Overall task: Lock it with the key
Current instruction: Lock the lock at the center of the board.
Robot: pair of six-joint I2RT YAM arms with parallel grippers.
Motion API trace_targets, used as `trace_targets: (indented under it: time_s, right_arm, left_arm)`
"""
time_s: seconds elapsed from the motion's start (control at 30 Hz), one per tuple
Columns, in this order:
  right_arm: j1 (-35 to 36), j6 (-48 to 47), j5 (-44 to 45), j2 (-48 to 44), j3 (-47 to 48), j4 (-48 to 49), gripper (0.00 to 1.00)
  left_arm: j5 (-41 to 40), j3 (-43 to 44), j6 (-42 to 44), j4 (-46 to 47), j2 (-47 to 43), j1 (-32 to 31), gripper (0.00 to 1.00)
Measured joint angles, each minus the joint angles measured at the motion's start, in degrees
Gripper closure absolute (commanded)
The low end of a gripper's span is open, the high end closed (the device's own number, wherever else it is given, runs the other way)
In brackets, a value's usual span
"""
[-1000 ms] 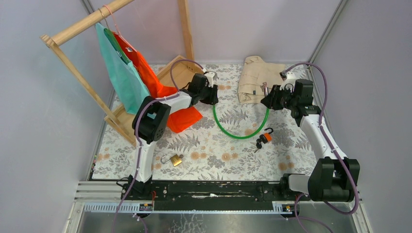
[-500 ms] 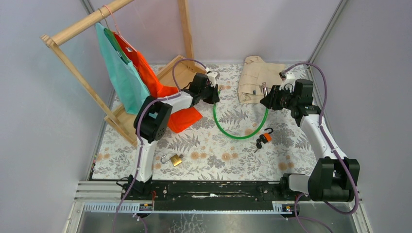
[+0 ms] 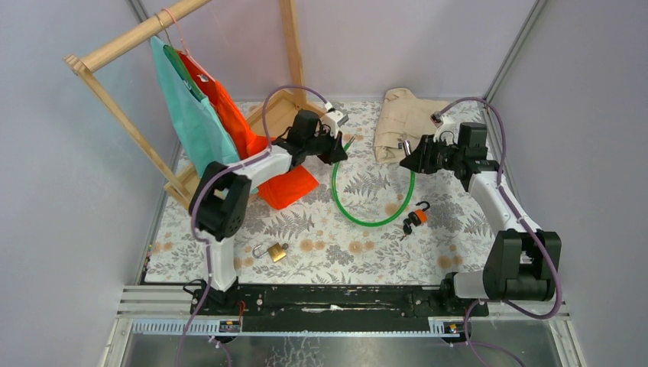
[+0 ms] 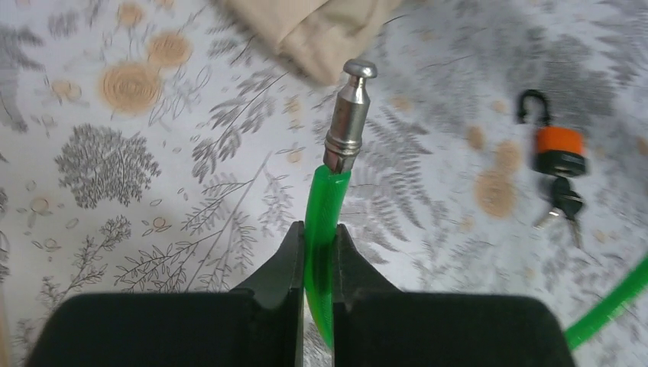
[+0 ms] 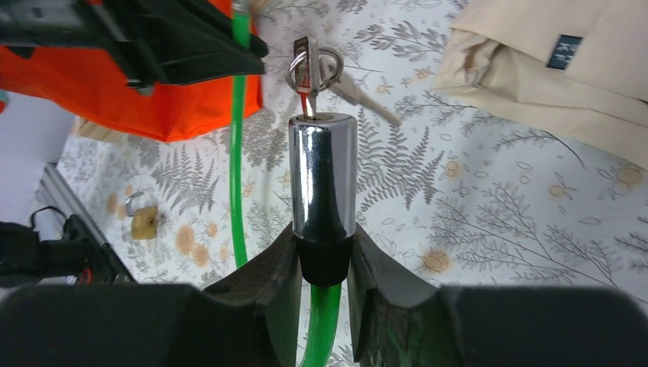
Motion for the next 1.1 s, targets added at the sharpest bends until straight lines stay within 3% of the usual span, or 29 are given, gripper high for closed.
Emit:
trace_targets:
  time_s: [0.13, 0.33, 0.7, 1.1]
  right_arm:
    - [0.0, 0.6, -4.4, 1.7, 1.4, 0.4, 1.0]
    - [0.0, 4.2, -11.4, 2.3, 1.8, 5.0, 1.0]
    - [2.4, 12.5, -12.7, 2.2, 1.0, 15.4, 1.0]
    - [5.6, 13.2, -12.5, 0.2, -1.0, 18.7, 1.0]
  left_arm:
    - [2.6, -1.7, 3.2, -2.3, -9.0, -1.4, 1.0]
    - [3.3, -1.7, 7.9, -7.5, -15.1, -4.8, 1.0]
    - [-2.9, 2.3, 11.0, -18.3, -15.9, -9.6, 1.0]
    - [-6.5, 6.4, 11.2, -22.6, -15.0, -12.3, 1.0]
